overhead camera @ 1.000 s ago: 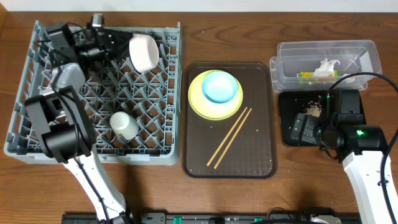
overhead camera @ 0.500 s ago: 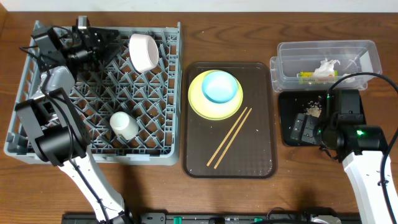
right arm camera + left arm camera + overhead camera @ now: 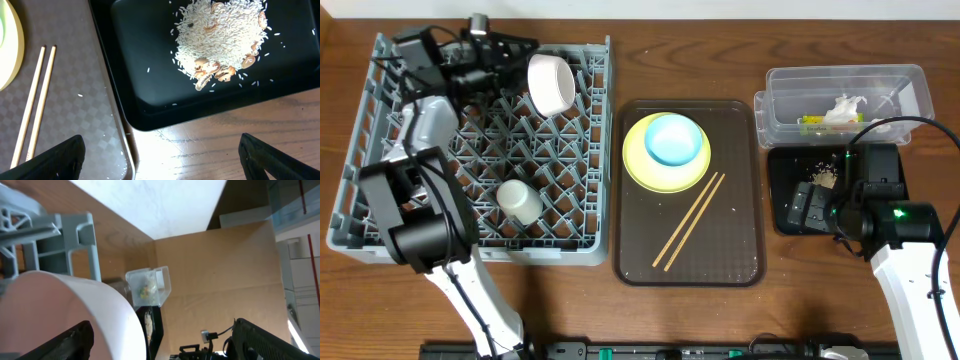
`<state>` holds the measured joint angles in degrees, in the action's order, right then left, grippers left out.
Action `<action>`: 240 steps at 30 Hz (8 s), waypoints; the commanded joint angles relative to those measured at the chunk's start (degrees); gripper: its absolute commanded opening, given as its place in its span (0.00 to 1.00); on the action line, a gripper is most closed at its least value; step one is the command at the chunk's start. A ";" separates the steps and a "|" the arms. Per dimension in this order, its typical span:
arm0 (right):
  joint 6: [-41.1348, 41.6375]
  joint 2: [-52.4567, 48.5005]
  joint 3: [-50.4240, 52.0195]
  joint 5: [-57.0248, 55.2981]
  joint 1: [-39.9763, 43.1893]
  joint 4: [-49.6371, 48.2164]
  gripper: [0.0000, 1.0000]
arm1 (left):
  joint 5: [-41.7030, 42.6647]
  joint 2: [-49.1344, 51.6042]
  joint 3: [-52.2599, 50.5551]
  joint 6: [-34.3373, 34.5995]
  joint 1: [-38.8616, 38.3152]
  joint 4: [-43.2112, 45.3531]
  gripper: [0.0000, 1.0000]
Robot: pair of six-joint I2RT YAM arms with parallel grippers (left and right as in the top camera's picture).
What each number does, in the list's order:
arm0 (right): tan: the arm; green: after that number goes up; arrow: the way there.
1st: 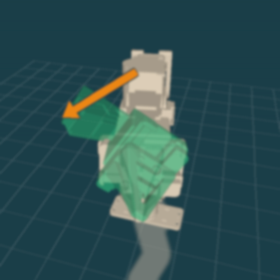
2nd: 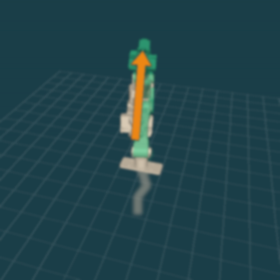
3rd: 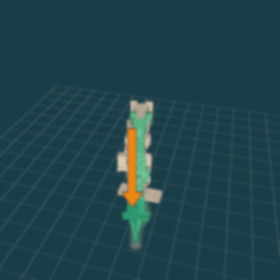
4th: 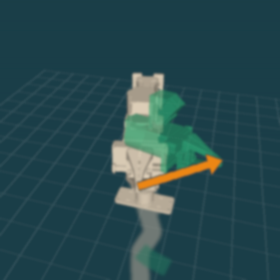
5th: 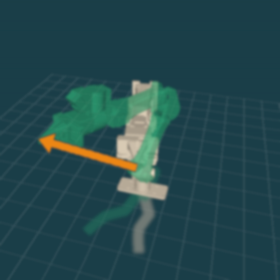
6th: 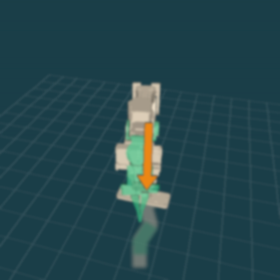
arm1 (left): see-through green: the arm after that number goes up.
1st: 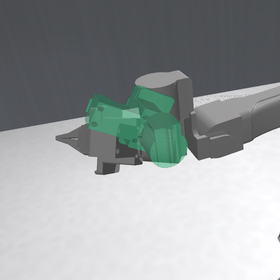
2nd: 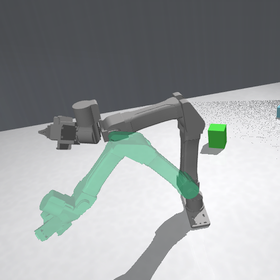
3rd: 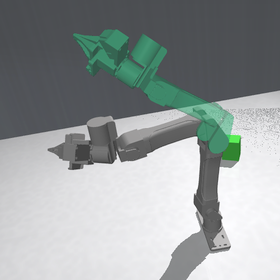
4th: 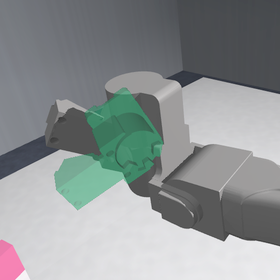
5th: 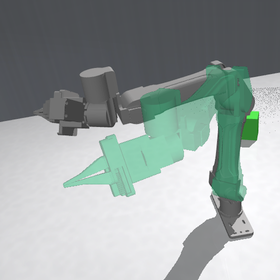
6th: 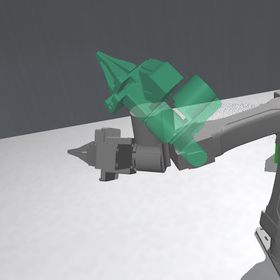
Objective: Sort waste into correct bins and load items into the dishwasher rack
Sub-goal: 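Lower the small white bowl into the rack's back row with left gripper, then adjust the white bowl upright between rack tines and open left gripper, then withdraw the left gripper from the rack toward the brown tray, then grasp the light-blue bowl off the yellow plate with left gripper, then carry the blue bowl into the rack center and lower it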
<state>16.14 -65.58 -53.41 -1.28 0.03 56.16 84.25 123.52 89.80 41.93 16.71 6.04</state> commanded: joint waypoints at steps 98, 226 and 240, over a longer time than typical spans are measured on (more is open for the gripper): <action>0.52 0.04 -0.26 -0.17 0.85 0.11 0.96 | -7.34 4.96 -0.48 8.52 2.78 7.15 0.84; -0.39 0.04 -0.26 -0.20 0.85 0.66 0.99 | -49.46 -29.18 0.63 -36.81 -32.41 -55.36 0.06; -0.37 0.04 -0.26 -0.20 0.85 0.66 0.99 | -7.52 -23.89 -1.64 -37.00 -4.76 -57.40 0.06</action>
<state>16.08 -65.63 -53.41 -1.28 0.03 56.77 64.27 97.08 89.17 4.69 10.02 -50.76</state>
